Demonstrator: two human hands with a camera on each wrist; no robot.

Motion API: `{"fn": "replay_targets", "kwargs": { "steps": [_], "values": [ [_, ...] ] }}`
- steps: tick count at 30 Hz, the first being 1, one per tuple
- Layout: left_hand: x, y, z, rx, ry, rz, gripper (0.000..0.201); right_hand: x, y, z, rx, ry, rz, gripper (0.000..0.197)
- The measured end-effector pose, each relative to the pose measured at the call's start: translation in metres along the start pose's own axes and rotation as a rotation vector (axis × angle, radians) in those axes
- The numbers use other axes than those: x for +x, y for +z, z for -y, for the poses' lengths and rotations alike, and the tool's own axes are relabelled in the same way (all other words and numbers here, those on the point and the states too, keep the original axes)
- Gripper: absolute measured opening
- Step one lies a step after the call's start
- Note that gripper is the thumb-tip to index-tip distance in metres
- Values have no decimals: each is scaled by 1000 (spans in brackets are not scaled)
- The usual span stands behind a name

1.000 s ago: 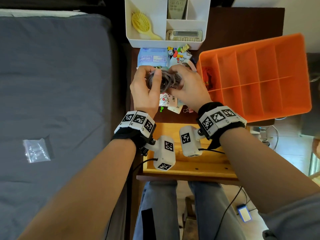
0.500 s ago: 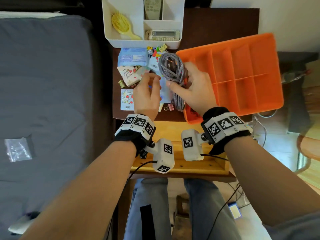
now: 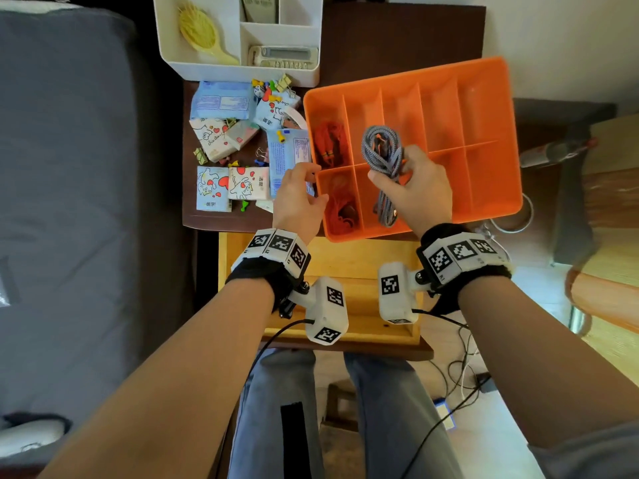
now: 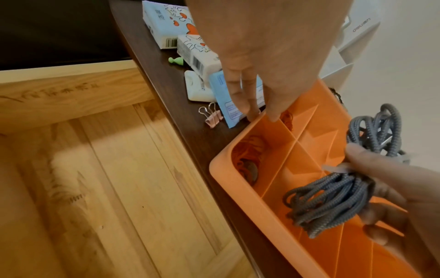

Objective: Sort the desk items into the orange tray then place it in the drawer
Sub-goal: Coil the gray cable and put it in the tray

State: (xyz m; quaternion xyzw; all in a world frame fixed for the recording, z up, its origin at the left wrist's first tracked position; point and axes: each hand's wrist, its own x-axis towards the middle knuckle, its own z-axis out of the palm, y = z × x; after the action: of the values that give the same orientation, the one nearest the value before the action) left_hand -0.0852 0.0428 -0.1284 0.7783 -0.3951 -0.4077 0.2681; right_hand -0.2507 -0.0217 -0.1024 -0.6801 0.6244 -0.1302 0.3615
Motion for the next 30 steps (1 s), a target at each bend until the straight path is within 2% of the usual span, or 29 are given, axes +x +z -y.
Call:
{"fn": "replay_targets", "kwargs": {
  "steps": [5, 10, 13, 19, 24, 27, 30],
  "values": [
    [2, 4, 4, 15, -9, -24, 33, 7, 11, -6, -29, 3, 99, 35],
    [4, 3, 4, 26, -2, -42, 29, 11, 23, -7, -47, 67, 131, 33],
    [5, 1, 4, 14, 4, -2, 27, 12, 21, -7, -120, 86, 139, 29],
    [5, -1, 3, -8, -3, 13, 27, 12, 19, -5, -140, 134, 103, 30],
    [6, -4, 6, -21, 8, 50, 27, 3, 23, 4, -164, 166, 22, 53],
    [5, -10, 8, -57, 18, 71, 23, 2, 26, 14, -137, 124, -61, 61],
    [4, -19, 12, -108, -4, 78, 15, 3, 31, 25, -112, 82, -138, 57]
  ]
}}
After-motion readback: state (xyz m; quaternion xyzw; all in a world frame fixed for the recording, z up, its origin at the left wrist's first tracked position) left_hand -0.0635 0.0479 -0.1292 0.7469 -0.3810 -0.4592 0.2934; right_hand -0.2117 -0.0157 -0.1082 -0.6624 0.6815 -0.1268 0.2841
